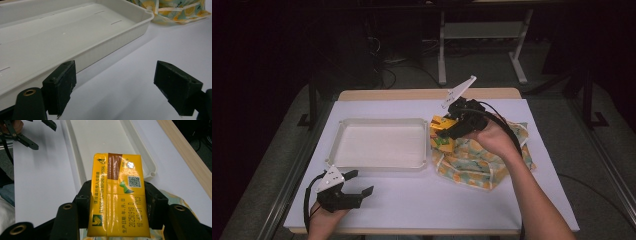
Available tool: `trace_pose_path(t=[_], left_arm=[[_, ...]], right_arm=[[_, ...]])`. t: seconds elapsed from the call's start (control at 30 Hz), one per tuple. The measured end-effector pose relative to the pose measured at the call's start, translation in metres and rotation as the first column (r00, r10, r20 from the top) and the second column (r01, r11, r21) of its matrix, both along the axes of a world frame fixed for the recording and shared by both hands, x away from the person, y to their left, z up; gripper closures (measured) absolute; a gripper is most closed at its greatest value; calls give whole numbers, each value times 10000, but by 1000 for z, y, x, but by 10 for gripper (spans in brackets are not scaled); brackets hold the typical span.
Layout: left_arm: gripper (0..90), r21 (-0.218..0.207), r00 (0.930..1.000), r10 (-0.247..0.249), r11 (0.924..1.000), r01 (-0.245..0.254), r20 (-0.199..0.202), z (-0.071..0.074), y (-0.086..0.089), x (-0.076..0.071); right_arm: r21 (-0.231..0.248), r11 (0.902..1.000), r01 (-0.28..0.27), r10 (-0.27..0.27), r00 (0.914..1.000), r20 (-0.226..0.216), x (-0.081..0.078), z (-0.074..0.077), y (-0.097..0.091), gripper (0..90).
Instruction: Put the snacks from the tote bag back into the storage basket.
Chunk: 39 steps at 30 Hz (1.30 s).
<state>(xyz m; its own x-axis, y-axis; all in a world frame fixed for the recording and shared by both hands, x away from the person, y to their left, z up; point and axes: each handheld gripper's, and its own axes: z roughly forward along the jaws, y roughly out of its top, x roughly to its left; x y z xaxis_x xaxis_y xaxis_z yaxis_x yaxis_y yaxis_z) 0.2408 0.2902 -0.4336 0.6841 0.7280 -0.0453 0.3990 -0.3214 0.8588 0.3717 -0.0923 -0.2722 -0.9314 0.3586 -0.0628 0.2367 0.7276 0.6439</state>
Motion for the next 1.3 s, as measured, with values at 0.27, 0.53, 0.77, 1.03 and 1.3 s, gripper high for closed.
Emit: trace_pose_path(t=[0.27, 0.53, 0.77, 1.03, 1.3], left_arm=[[178, -27, 10000, 17, 10000, -17, -1, 0, 0, 0], [178, -43, 10000, 4, 10000, -4, -1, 0, 0, 0], [178, -36, 10000, -23, 10000, 23, 0, 0, 0, 0], [178, -16, 10000, -61, 10000, 61, 48, 0, 0, 0], [178, 32, 10000, -79, 10000, 79, 36, 0, 0, 0]], right_arm=[[-13, 9997, -239, 239, 9997, -56, 0, -1, 12, 493], [22, 9986, -524, 524, 9986, 0, 1, -2, 22, 492], [36, 9970, -775, 775, 9970, 67, 3, -3, 32, 492], [83, 9957, -918, 918, 9958, 35, 4, -6, 42, 492], [33, 9938, -1113, 1113, 9938, -75, 6, -10, 51, 492]])
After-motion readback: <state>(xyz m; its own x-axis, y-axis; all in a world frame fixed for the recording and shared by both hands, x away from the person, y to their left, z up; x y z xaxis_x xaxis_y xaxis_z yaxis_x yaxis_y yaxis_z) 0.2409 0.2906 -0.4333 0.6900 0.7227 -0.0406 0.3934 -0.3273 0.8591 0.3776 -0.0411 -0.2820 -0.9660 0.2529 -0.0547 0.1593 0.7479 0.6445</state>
